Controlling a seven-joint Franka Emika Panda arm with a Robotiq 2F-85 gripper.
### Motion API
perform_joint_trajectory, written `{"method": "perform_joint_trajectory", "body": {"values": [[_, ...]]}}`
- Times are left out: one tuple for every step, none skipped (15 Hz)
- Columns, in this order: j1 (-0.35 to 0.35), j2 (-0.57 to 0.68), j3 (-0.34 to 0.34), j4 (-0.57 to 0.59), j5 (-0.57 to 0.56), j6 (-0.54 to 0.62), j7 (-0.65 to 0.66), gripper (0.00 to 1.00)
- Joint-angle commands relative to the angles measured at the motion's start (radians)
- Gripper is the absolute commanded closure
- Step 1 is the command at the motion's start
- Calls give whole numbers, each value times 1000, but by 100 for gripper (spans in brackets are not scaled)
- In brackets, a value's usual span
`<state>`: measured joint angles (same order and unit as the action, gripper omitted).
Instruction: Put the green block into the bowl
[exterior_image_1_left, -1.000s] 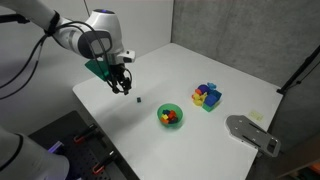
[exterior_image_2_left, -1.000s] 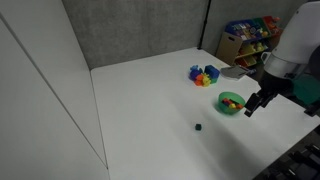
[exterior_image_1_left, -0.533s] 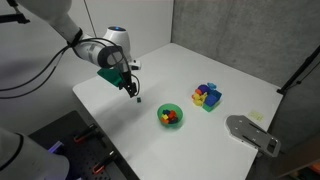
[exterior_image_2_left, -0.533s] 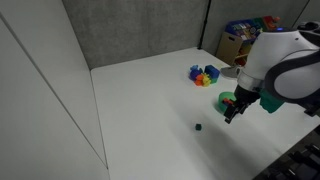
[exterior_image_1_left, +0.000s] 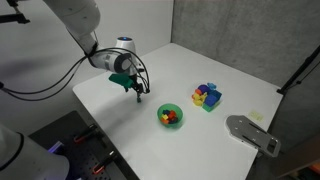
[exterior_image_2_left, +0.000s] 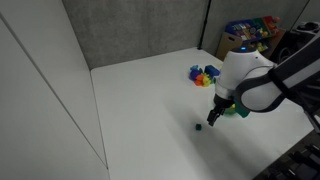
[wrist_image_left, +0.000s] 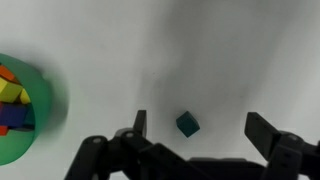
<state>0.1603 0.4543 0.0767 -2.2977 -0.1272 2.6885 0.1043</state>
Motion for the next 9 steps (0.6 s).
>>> {"method": "perform_joint_trajectory", "body": {"values": [[42, 134, -35, 120, -37, 31, -4, 0], [52, 168, -40, 148, -37, 45, -3, 0], [58, 197, -43, 173, -33, 55, -5, 0], [65, 230, -45, 202, -30, 64, -7, 0], [69, 257, -45, 228, -26, 67, -11, 0], [76, 285, -48, 255, -26, 73, -11, 0], [77, 311, -47, 280, -22, 72, -14, 0], [76, 333, -45, 303, -18, 69, -19, 0], [77, 355, -45, 325, -16, 64, -19, 0]]}}
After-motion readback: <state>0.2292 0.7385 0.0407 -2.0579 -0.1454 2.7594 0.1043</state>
